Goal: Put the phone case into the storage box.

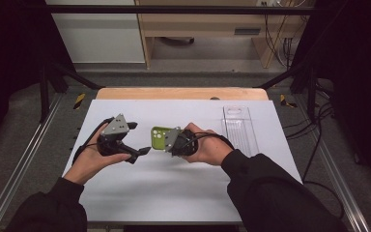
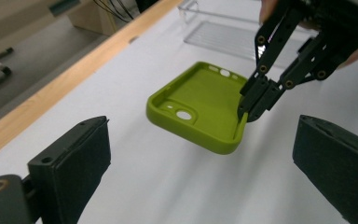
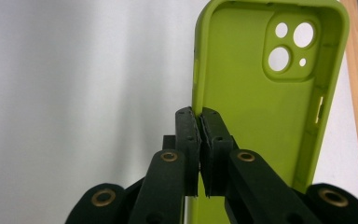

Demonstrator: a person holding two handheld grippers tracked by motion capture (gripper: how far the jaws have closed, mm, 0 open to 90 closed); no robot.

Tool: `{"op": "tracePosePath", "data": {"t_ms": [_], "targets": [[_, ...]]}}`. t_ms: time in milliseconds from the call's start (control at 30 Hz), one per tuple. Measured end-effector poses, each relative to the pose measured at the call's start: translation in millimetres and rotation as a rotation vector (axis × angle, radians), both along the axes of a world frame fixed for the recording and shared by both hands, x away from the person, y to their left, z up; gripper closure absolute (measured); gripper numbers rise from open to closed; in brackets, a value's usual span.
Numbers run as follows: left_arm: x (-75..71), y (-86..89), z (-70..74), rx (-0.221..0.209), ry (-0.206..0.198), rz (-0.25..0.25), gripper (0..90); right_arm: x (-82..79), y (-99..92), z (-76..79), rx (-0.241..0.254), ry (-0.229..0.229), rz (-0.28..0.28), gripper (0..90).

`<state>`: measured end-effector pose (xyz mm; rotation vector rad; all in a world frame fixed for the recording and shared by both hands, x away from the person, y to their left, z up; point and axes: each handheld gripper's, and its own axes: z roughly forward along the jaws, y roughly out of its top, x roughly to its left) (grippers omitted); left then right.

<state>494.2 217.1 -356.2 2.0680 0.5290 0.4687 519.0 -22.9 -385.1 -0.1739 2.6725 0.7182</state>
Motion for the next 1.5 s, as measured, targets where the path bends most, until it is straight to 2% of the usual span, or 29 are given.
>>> {"op": "tracePosePath", "data": {"t_ms": [233, 433, 500, 767, 967, 1100, 1233, 1400, 1500], "targets": [[-5.5, 3.1, -5.5, -0.066, -0.04, 0.039, 4.5, 9.8, -9.8, 0.8, 0.03, -0.001, -0.058, 87.4], [-15.2, 5.0, -7.9, -0.096, -0.066, 0.08, 4.4, 15.6, -16.9, 1.5, 0.067, 0.0, -0.115, 87.4], [-18.5, 5.8, -9.4, -0.092, -0.076, 0.092, 4.3, 17.6, -18.8, 1.0, 0.081, -0.007, -0.128, 87.4], [-26.5, 12.3, -21.9, -0.161, -0.075, 0.168, 4.2, 21.4, -25.3, 5.3, 0.13, -0.019, -0.178, 87.4], [-30.3, 21.2, -37.2, -0.22, -0.079, 0.235, 4.3, 23.2, -31.3, 9.1, 0.171, -0.019, -0.214, 87.4], [-32.0, 25.4, -48.0, -0.219, -0.088, 0.279, 4.9, 26.9, -32.9, 9.8, 0.184, -0.012, -0.243, 87.4], [-32.3, 26.9, -52.3, -0.198, -0.092, 0.289, 4.7, 31.8, -35.1, 15.2, 0.223, -0.01, -0.283, 87.4], [-37.7, 27.2, -62.1, -0.205, -0.095, 0.31, 4.6, 32.5, -42.3, 25.2, 0.31, -0.025, -0.358, 87.4], [-39.5, 24.6, -70.6, -0.186, -0.087, 0.308, 4.6, 31.7, -47.3, 30.2, 0.367, -0.044, -0.397, 87.4]]}}
